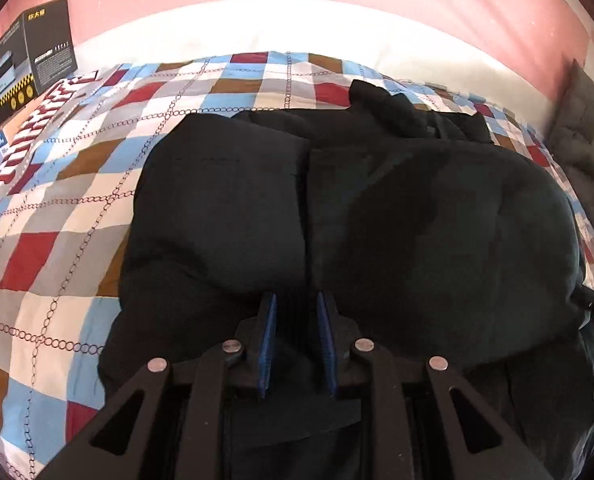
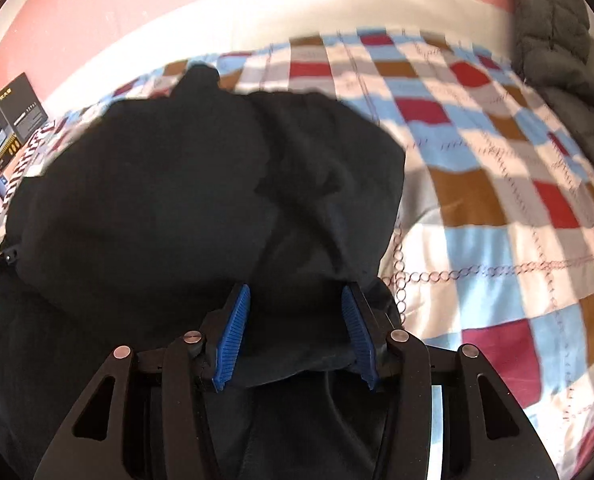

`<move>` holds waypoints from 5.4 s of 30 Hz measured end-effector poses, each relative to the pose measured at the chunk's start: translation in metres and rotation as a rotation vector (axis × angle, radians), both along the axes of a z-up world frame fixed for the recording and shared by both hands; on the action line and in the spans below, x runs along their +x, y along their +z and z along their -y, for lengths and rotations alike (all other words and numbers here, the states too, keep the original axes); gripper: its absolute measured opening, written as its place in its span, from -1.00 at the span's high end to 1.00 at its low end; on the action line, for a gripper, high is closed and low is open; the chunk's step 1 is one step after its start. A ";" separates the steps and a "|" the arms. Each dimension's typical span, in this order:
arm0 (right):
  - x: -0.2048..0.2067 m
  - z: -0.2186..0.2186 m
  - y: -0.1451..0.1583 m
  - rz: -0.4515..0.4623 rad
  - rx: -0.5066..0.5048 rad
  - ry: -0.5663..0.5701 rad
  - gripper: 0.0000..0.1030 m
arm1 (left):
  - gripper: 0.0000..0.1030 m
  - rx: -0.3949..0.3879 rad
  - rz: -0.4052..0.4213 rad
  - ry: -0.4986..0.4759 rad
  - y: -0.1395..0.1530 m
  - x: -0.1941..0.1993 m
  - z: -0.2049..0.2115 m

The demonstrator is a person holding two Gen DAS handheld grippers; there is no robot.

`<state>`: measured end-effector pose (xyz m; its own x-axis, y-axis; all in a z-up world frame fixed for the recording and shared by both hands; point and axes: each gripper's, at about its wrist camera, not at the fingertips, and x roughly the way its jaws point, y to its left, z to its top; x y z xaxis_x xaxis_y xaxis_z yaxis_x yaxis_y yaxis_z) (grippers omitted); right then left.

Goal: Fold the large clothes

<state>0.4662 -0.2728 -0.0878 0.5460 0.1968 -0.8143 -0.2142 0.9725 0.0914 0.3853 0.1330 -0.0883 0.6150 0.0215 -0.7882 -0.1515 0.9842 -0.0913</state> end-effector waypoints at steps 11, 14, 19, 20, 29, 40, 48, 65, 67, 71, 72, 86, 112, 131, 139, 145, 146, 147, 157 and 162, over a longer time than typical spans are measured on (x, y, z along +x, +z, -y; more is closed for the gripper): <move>-0.055 0.011 0.044 0.026 -0.001 -0.006 0.01 | 0.55 -0.011 -0.001 -0.003 0.038 -0.070 0.004; -0.100 0.025 0.057 0.026 0.036 -0.008 0.01 | 0.55 0.003 -0.009 -0.019 0.043 -0.117 0.008; -0.180 0.034 0.069 0.023 0.081 -0.004 0.01 | 0.55 -0.025 -0.007 -0.011 0.052 -0.194 0.020; -0.197 0.034 0.071 0.019 0.085 -0.002 0.01 | 0.55 -0.036 -0.009 -0.009 0.054 -0.208 0.023; -0.291 0.028 0.070 -0.034 0.114 0.049 -0.24 | 0.55 -0.074 -0.031 0.008 0.065 -0.301 0.034; -0.344 0.024 0.068 -0.031 0.117 0.054 -0.25 | 0.22 -0.074 -0.054 0.053 0.061 -0.352 0.025; -0.345 0.060 0.054 -0.075 0.129 -0.030 -0.46 | 0.07 -0.095 -0.092 0.098 0.041 -0.364 0.005; -0.323 0.107 0.006 -0.245 0.272 -0.146 -0.46 | 0.03 -0.207 -0.195 0.101 -0.005 -0.363 0.000; -0.325 0.104 0.007 -0.249 0.288 -0.126 -0.49 | 0.02 -0.243 -0.207 0.109 -0.009 -0.364 -0.004; -0.327 0.103 0.007 -0.274 0.337 -0.081 -0.49 | 0.02 -0.271 -0.201 0.099 -0.013 -0.371 -0.005; -0.326 0.105 0.006 -0.283 0.353 -0.081 -0.49 | 0.01 -0.275 -0.202 0.094 -0.015 -0.371 -0.005; -0.317 0.112 -0.011 -0.403 0.366 -0.085 -0.36 | -0.01 -0.287 -0.233 0.074 -0.022 -0.367 -0.005; -0.310 0.126 0.095 -0.181 0.638 -0.045 0.51 | 0.72 -0.489 0.092 0.086 0.111 -0.366 -0.038; -0.147 0.102 0.205 0.044 0.730 -0.003 0.52 | 0.72 -0.528 0.308 0.085 0.197 -0.204 -0.081; -0.047 0.071 0.207 0.036 0.698 -0.037 0.52 | 0.71 -0.507 0.279 0.109 0.193 -0.102 -0.099; 0.016 0.054 0.191 0.008 0.676 -0.079 0.52 | 0.71 -0.485 0.244 0.136 0.176 -0.034 -0.110; 0.028 0.052 0.187 0.000 0.670 -0.090 0.52 | 0.71 -0.480 0.235 0.144 0.171 -0.024 -0.112; 0.037 0.050 0.184 -0.006 0.666 -0.100 0.52 | 0.71 -0.476 0.225 0.154 0.166 -0.012 -0.114; 0.133 0.033 0.103 -0.129 0.588 -0.192 0.51 | 0.71 -0.403 0.100 0.197 0.081 0.090 -0.121; 0.167 0.026 0.059 -0.186 0.587 -0.215 0.49 | 0.70 -0.381 0.056 0.227 0.034 0.121 -0.122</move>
<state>0.6334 -0.2986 -0.0287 0.4832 0.5395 -0.6896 0.0504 0.7692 0.6371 0.5067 0.2548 -0.0547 0.6701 -0.1249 -0.7316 -0.3442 0.8210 -0.4554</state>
